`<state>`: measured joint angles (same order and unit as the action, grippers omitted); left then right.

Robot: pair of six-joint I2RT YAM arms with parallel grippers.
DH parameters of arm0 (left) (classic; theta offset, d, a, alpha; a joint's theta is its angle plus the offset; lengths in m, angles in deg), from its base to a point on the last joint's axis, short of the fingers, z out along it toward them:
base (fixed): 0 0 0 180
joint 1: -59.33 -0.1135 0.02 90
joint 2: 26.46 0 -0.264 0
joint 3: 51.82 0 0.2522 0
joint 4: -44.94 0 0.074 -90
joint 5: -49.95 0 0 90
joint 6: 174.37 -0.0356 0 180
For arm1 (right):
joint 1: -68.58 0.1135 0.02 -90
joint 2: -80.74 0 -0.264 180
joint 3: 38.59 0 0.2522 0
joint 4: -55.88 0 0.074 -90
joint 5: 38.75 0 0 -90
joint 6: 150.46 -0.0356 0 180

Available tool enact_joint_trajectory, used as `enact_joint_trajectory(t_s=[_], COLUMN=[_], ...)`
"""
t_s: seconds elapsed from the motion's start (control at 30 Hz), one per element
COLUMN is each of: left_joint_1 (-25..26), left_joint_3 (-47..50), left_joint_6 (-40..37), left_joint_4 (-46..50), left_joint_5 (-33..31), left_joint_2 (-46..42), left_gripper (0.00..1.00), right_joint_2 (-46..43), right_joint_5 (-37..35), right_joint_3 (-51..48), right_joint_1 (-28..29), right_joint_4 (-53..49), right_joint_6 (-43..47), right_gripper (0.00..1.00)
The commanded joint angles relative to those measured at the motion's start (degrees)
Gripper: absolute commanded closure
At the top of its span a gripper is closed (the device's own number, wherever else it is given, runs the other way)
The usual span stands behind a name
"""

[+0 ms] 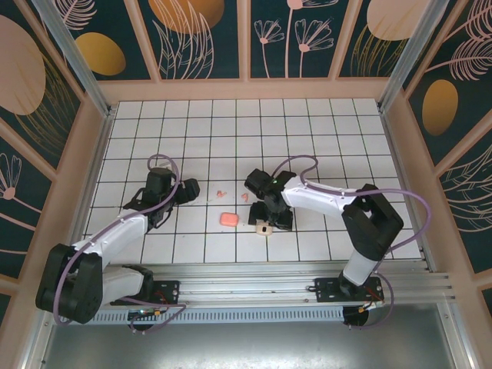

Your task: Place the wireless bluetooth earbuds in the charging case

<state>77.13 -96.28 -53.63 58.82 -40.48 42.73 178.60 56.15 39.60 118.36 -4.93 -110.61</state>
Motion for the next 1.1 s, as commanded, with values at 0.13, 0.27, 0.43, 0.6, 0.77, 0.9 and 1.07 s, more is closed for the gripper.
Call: enact_joint_trajectory(t_s=[0.13,0.27,0.43,0.6,0.77,0.9,1.07], left_joint_1=[0.1,0.2,0.1,0.1,0.1,0.1,0.1], left_joint_3=[0.3,0.7,0.4,0.7,0.8,0.6,-0.3], left_joint_6=[1.5,1.3,0.2,-0.3,0.0,0.1,0.2], left_joint_4=[1.1,0.7,0.9,0.5,0.1,-0.2,-0.1], left_joint_5=[0.5,0.3,0.4,1.3,1.1,0.8,1.6], left_joint_2=[1.8,1.1,2.0,3.1,3.1,3.4,4.2], left_gripper=[0.12,0.12,0.12,0.12,0.12,0.13,0.17], right_joint_2=[4.5,6.3,7.9,8.2,8.4,8.5,8.6], right_joint_5=[1.9,1.9,2.6,1.0,0.7,0.2,-0.5], right_joint_3=[3.6,4.7,5.0,4.6,3.2,2.8,2.5], right_joint_1=[0.3,0.3,0.5,0.7,0.6,0.6,0.1], right_joint_4=[-3.1,-3.2,-1.9,-2.2,-0.6,0.4,0.4], right_joint_6=[1.4,2.1,2.1,1.6,1.2,1.3,2.1], right_gripper=[0.19,0.24,0.29,0.34,0.37,0.41,0.43])
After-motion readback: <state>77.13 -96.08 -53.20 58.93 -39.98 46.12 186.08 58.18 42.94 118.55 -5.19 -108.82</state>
